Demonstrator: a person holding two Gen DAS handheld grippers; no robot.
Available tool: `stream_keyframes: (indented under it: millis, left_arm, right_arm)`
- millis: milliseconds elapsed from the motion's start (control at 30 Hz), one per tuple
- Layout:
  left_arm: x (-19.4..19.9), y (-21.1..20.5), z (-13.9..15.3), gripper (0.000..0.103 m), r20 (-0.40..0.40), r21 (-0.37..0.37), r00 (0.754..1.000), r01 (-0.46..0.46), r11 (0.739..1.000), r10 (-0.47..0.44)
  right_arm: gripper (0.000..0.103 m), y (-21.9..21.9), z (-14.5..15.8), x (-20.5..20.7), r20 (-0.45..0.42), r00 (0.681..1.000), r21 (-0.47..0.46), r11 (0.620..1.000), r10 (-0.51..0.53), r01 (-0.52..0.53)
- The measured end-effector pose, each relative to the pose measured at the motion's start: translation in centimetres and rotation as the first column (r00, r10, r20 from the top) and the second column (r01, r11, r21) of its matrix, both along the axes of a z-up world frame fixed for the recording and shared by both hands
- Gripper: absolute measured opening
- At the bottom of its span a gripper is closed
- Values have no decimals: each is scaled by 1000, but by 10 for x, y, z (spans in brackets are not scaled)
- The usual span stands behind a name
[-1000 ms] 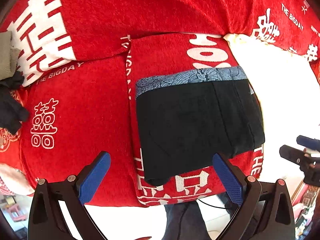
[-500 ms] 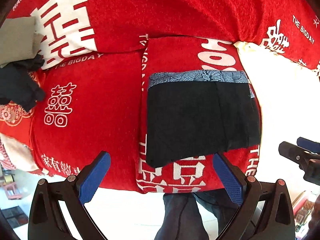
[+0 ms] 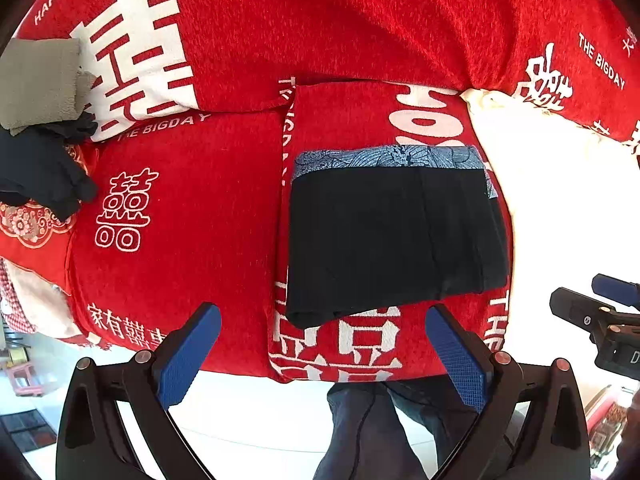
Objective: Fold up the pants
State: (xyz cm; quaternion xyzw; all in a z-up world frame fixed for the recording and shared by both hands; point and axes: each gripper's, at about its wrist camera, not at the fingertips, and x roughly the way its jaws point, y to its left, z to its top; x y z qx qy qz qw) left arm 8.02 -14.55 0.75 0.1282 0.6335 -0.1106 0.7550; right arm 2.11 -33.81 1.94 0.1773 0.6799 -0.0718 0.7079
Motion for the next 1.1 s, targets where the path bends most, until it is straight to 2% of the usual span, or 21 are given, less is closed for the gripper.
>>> stream_keyframes:
  millis: [767, 1100]
  left_arm:
    - [-2, 4, 1, 103, -16, -13, 1000, 6, 1000, -6]
    - [-3, 4, 2, 103, -13, -10, 1000, 16, 1000, -16]
  right_arm:
    - [88, 21, 9, 6, 5, 997, -76, 994, 75, -74]
    - [88, 24, 9, 6, 5, 997, -82, 994, 73, -73]
